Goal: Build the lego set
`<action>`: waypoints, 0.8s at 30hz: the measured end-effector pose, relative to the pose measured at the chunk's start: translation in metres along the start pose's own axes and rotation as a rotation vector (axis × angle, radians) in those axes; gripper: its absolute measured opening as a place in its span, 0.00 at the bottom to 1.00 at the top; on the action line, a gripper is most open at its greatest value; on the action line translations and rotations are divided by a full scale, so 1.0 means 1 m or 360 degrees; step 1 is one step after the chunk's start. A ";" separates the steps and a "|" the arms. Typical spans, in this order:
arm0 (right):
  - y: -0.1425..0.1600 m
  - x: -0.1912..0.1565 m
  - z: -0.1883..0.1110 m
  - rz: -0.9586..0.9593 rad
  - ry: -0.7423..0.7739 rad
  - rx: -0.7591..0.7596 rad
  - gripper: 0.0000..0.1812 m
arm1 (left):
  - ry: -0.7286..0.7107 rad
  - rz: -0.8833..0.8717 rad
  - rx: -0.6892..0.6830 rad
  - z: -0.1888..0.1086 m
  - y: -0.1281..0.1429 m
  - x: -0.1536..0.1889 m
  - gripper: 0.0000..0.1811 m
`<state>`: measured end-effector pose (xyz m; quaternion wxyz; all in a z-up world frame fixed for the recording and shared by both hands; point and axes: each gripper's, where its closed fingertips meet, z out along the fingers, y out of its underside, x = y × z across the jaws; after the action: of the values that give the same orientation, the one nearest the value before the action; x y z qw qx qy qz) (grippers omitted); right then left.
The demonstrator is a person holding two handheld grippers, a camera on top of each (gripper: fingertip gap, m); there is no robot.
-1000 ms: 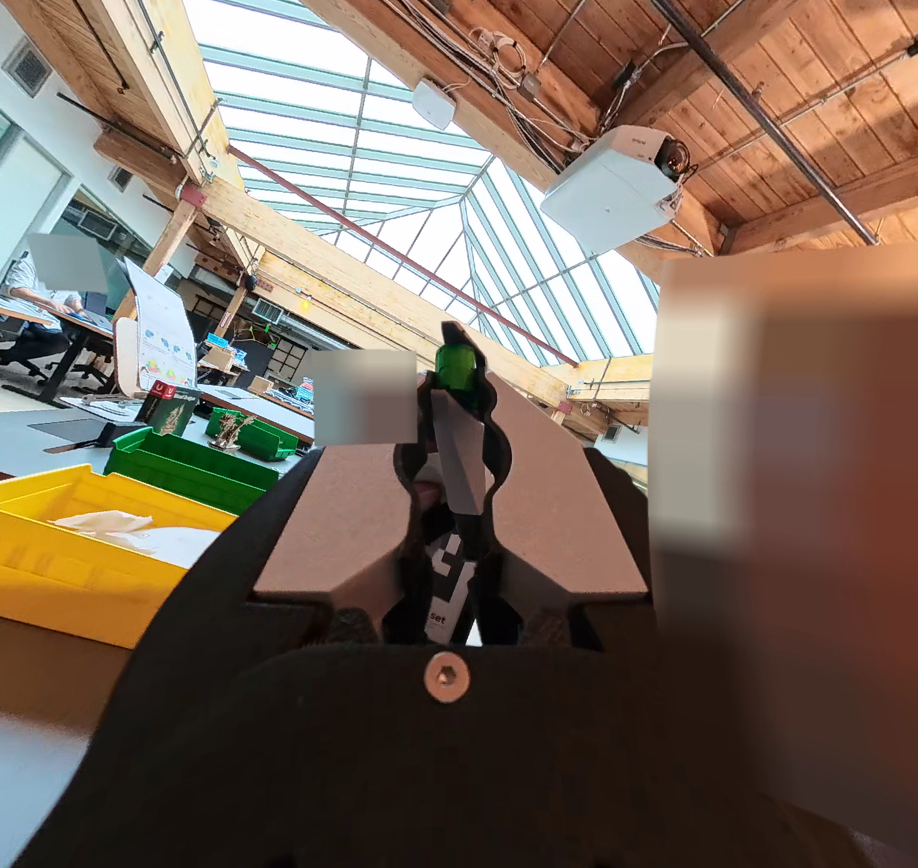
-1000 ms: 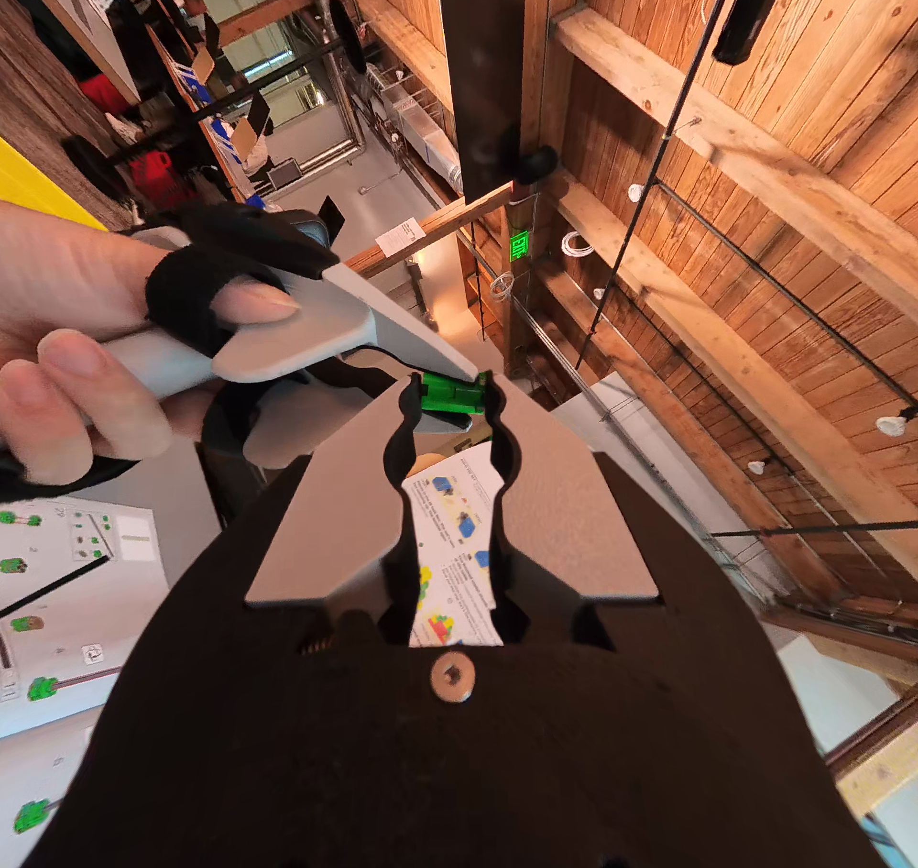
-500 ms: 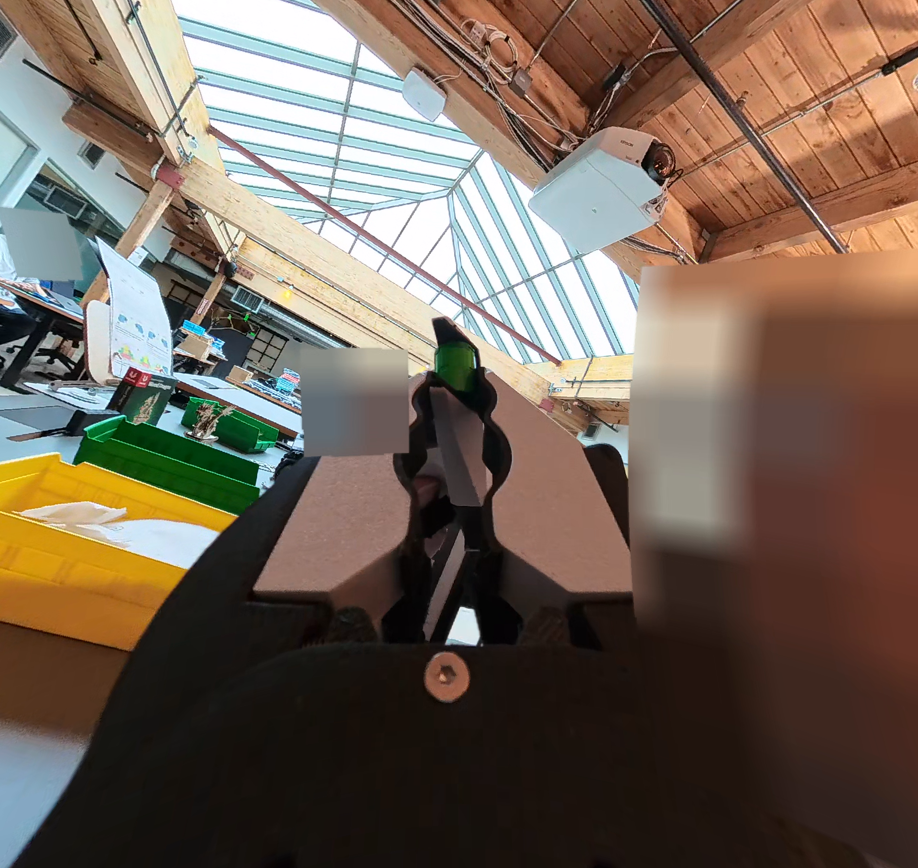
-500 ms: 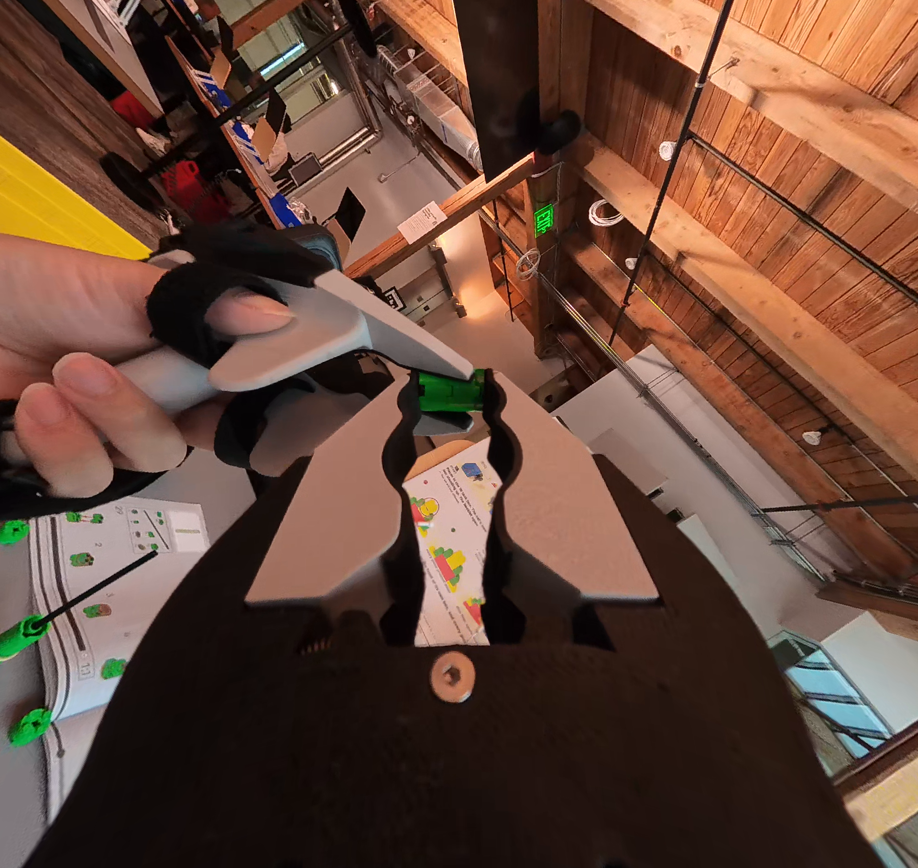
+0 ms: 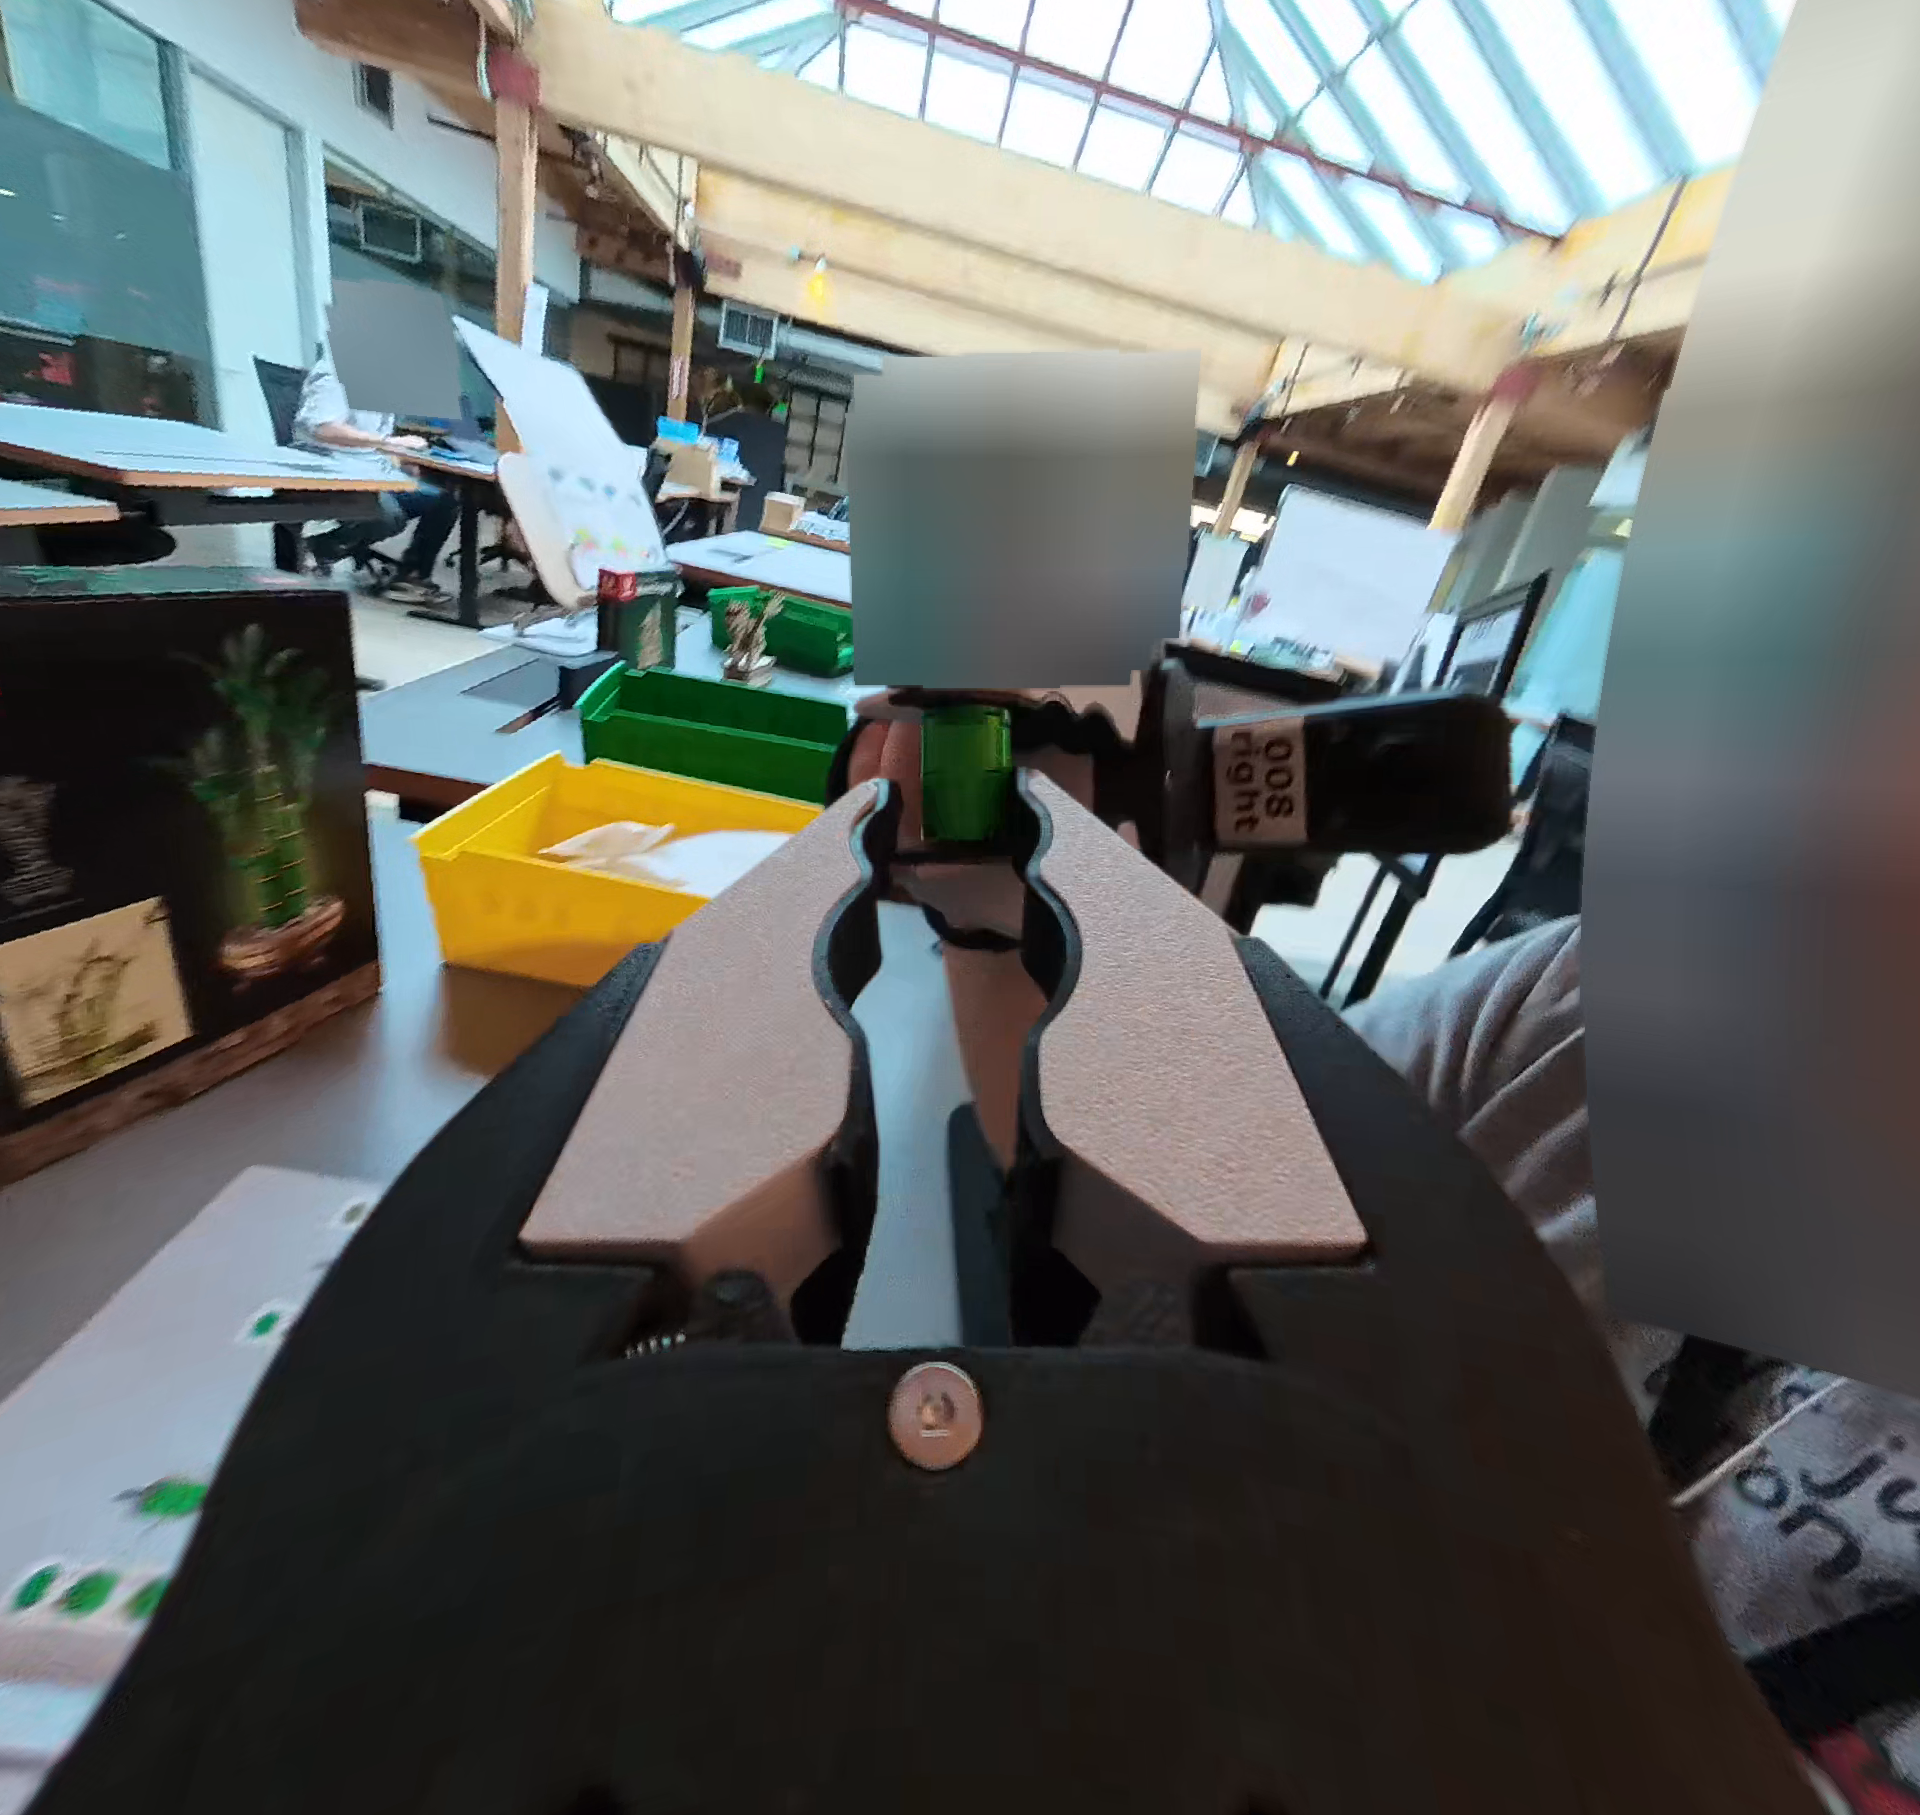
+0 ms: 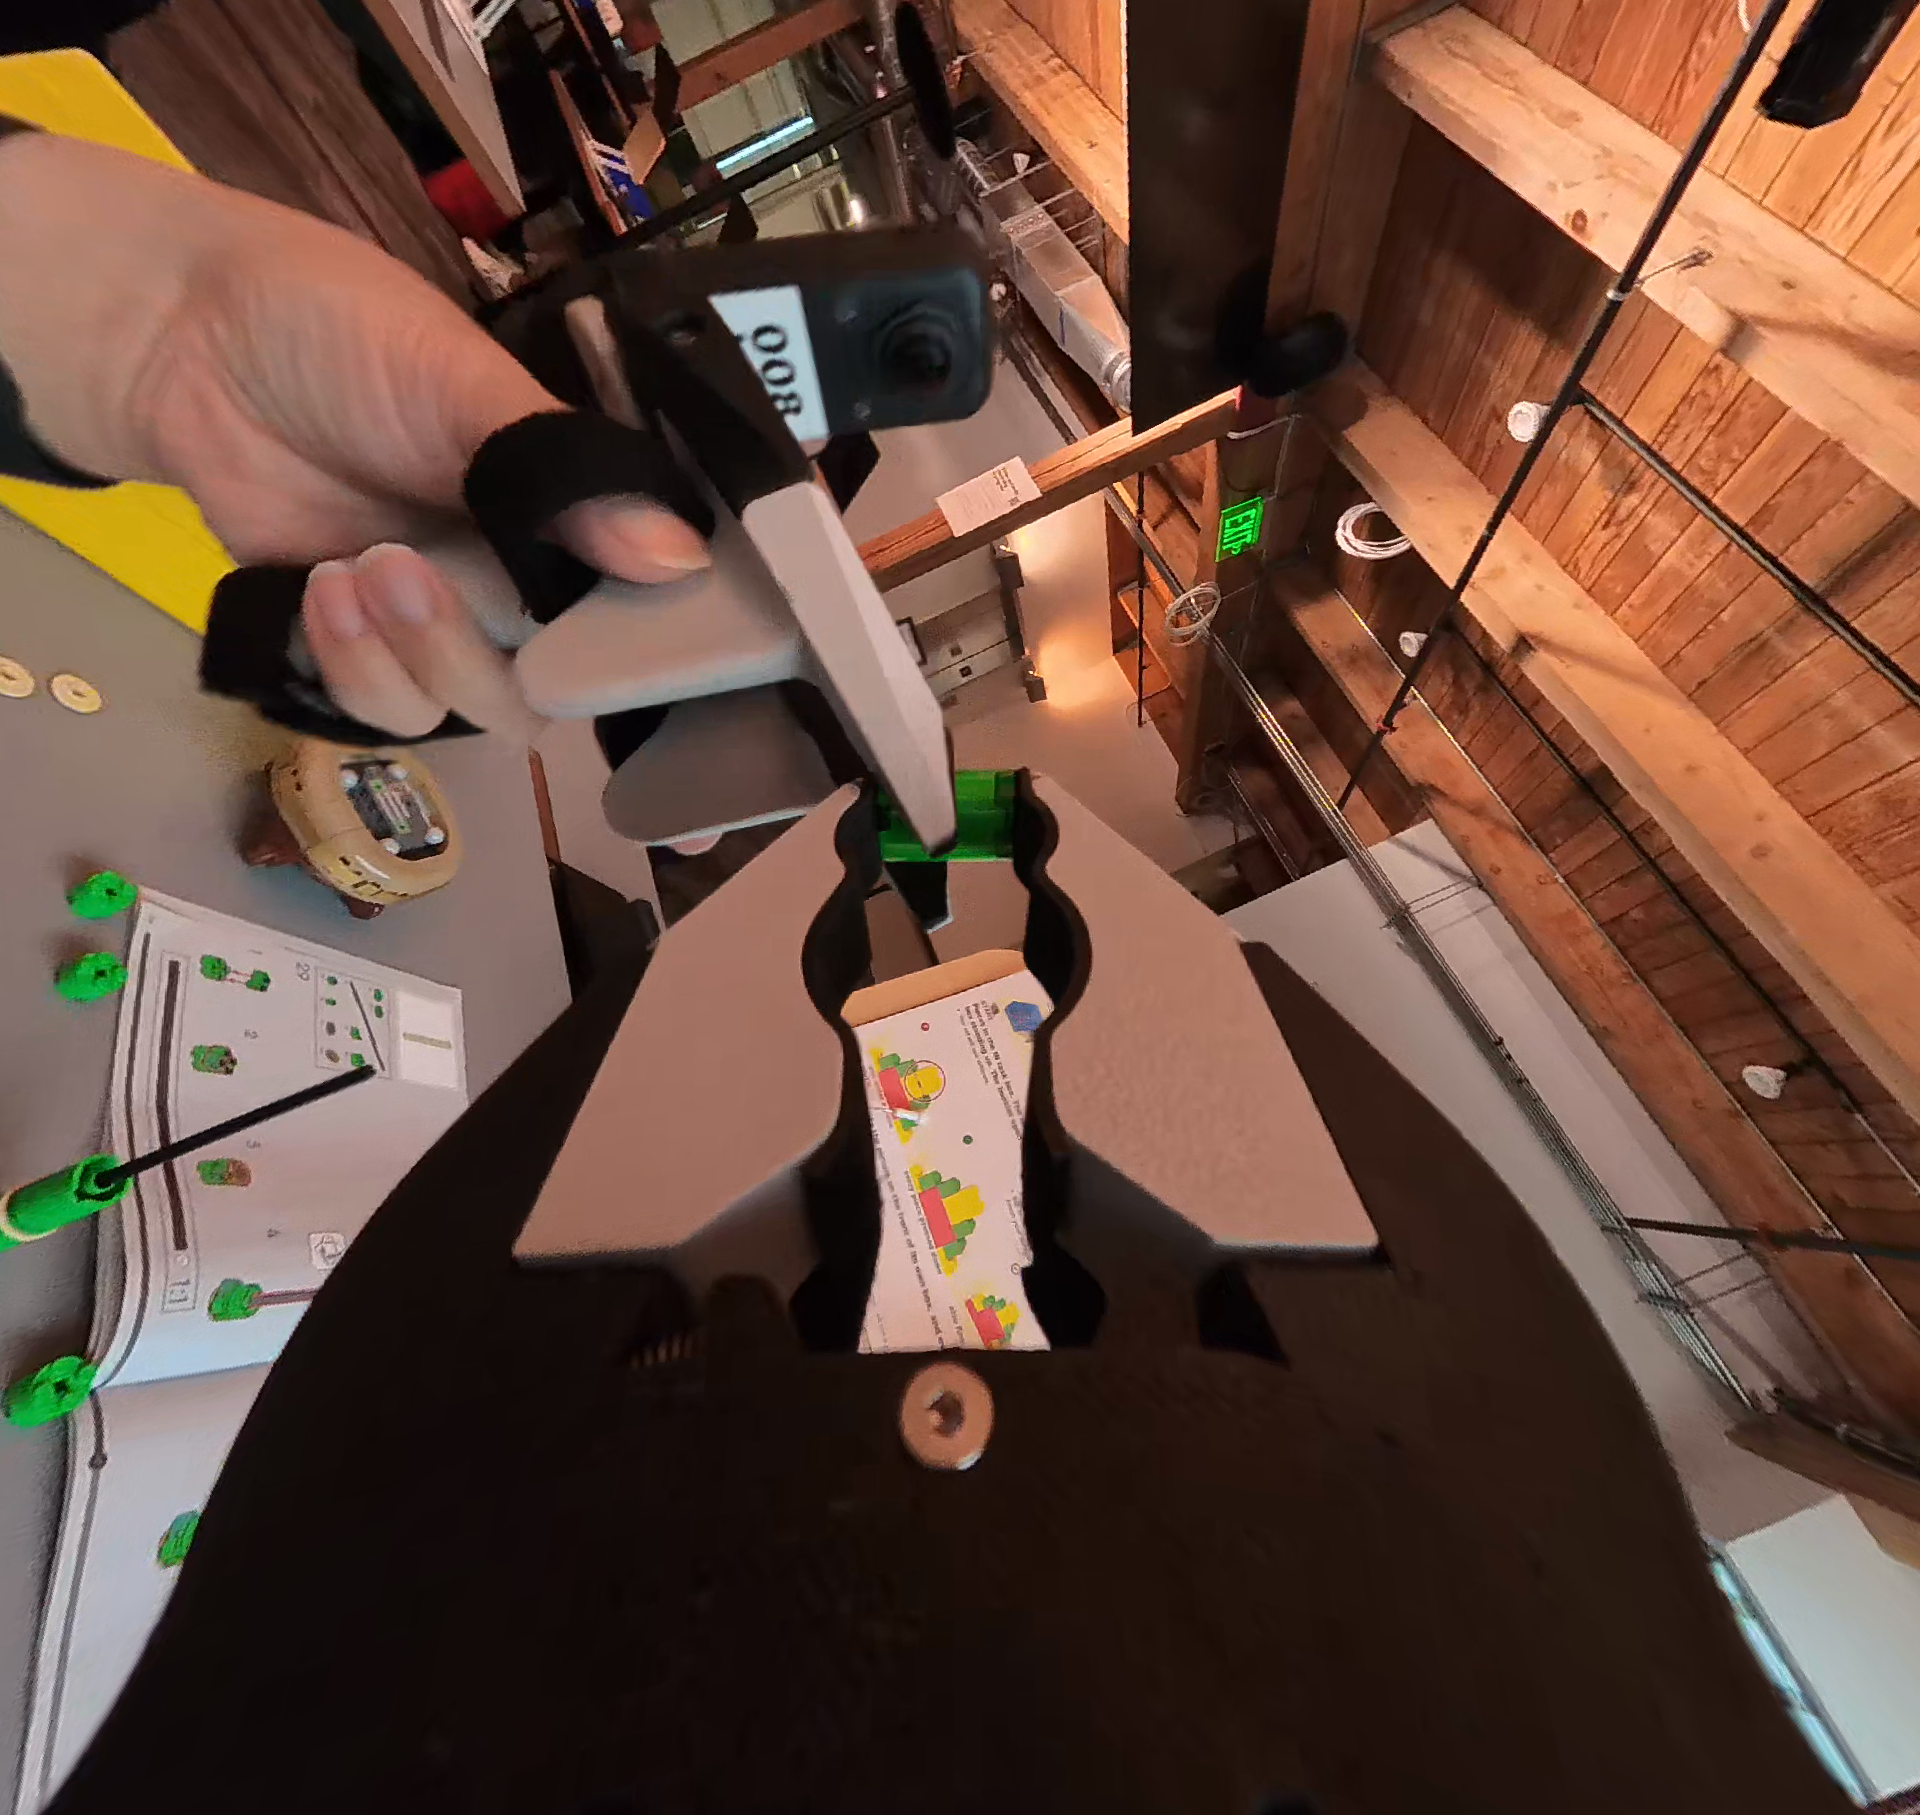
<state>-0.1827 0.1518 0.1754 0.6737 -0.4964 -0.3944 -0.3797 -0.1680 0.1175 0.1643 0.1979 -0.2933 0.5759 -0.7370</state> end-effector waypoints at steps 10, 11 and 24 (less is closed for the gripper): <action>0.019 -0.006 -0.027 0.0568 -0.0447 -0.0020 0.27 | -0.0301 0.0528 -0.0151 0.004 0.008 -0.015 0.07; 0.022 -0.006 -0.029 0.0696 -0.0495 -0.0038 0.27 | -0.0365 0.0572 -0.0179 0.004 0.010 -0.021 0.07; 0.054 -0.016 -0.017 0.1626 -0.0695 -0.0338 0.08 | -0.0876 0.1251 -0.0547 0.010 0.035 -0.062 0.07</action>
<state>-0.1372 0.1489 0.1376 0.6210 -0.7564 -0.1937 0.0685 -0.1168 0.1403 0.1198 0.5536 -0.2660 0.6821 -0.3969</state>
